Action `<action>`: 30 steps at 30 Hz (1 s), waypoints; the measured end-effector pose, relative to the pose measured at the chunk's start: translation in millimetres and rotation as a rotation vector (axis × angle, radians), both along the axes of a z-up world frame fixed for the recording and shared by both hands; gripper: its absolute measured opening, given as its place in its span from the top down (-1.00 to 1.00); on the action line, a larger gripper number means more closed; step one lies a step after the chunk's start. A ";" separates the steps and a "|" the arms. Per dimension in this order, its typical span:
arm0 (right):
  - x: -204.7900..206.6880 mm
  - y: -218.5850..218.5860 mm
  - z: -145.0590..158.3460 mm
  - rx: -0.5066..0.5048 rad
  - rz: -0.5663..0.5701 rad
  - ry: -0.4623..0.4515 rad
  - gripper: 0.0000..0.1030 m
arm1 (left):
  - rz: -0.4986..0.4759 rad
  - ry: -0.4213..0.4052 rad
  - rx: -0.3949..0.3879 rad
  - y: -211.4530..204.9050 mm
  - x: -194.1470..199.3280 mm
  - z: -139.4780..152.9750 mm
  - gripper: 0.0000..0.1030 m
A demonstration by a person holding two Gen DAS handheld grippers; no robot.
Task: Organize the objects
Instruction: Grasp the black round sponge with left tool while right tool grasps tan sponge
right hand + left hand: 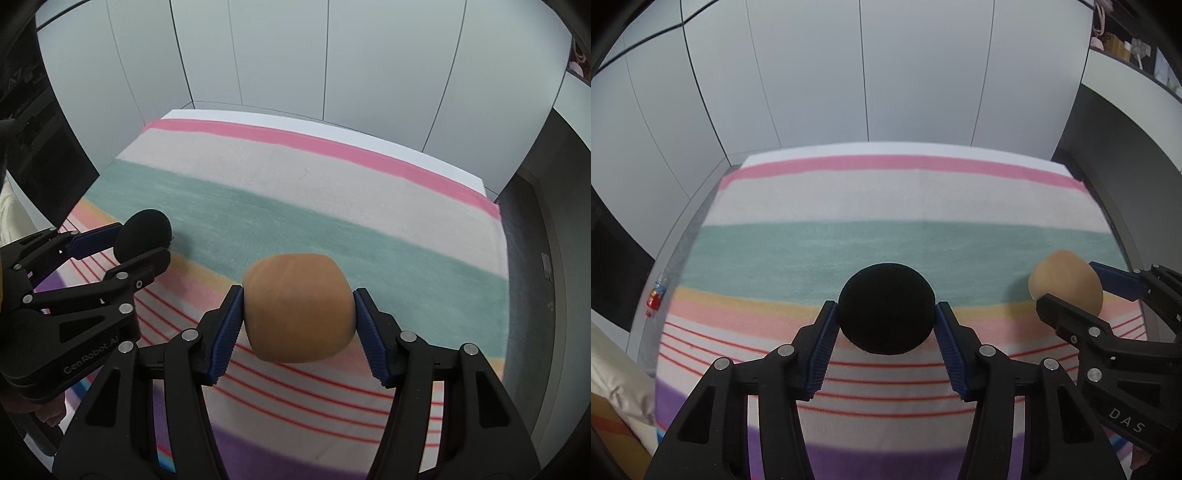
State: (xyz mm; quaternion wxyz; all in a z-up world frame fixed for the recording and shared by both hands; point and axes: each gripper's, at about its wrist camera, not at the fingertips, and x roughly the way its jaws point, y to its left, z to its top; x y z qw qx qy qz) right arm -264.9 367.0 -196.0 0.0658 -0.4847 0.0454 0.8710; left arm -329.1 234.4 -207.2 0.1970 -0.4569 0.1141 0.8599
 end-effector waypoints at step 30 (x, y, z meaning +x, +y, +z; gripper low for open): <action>165.3 -20.7 164.4 -0.051 -0.072 0.083 -0.20 | -0.004 0.079 0.098 -36.6 156.3 163.4 -0.05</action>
